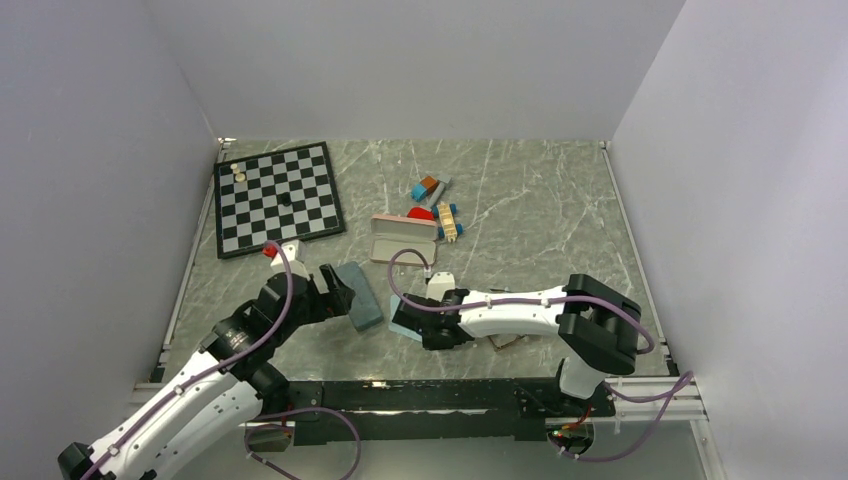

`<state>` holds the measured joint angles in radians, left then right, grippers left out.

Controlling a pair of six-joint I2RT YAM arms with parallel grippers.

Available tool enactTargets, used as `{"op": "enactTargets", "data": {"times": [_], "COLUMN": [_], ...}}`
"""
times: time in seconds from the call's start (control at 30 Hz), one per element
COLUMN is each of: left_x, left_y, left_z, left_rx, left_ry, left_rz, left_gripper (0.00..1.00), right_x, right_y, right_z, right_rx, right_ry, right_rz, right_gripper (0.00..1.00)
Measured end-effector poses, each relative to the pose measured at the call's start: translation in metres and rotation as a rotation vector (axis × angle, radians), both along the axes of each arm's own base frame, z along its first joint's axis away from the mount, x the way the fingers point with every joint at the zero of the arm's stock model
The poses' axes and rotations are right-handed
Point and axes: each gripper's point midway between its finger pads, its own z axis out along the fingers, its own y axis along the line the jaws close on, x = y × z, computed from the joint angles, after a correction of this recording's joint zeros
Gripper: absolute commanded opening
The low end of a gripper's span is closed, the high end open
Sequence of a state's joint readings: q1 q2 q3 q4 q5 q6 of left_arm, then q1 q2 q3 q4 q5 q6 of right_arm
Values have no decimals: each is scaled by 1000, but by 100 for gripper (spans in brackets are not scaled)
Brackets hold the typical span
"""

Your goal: Organize the sunglasses

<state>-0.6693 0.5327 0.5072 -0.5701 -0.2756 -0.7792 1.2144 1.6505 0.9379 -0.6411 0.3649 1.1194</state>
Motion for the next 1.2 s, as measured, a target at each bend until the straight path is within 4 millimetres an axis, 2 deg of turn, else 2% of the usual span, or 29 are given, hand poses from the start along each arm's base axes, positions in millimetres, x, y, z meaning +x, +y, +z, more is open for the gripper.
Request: {"op": "enactTargets", "data": {"times": [0.13, 0.2, 0.5, 0.73, 0.87, 1.0, 1.13, 1.2], "left_x": [-1, -3, -16, -42, -51, -63, -76, -78], "left_y": [-3, -9, -61, -87, -98, -109, -121, -124], "left_z": [-5, -8, -18, -33, -39, -50, -60, -68], "left_rx": [12, 13, -60, -95, -112, -82, -32, 0], "left_ry": [23, 39, 129, 234, 269, 319, 357, 383], "left_rz": [-18, -56, -333, -527, -588, -646, -705, -707], "left_gripper": [99, 99, 99, 97, 83, 72, 55, 52], "right_x": [0, -2, -19, -42, -52, -50, -51, -53], "right_y": [-1, -6, -43, -39, -39, -36, -35, -36], "right_z": [0, 0, 0, 0, 7, 17, 13, 10], "right_rx": [4, 6, 43, 143, 198, 262, 285, 283], "right_ry": [-1, 0, 19, 106, 138, 131, 138, 149], "right_rz": [-12, -17, -22, 98, 136, 134, 129, 127], "right_gripper": [0, 0, 0, 0, 0, 0, 0, 0]}}
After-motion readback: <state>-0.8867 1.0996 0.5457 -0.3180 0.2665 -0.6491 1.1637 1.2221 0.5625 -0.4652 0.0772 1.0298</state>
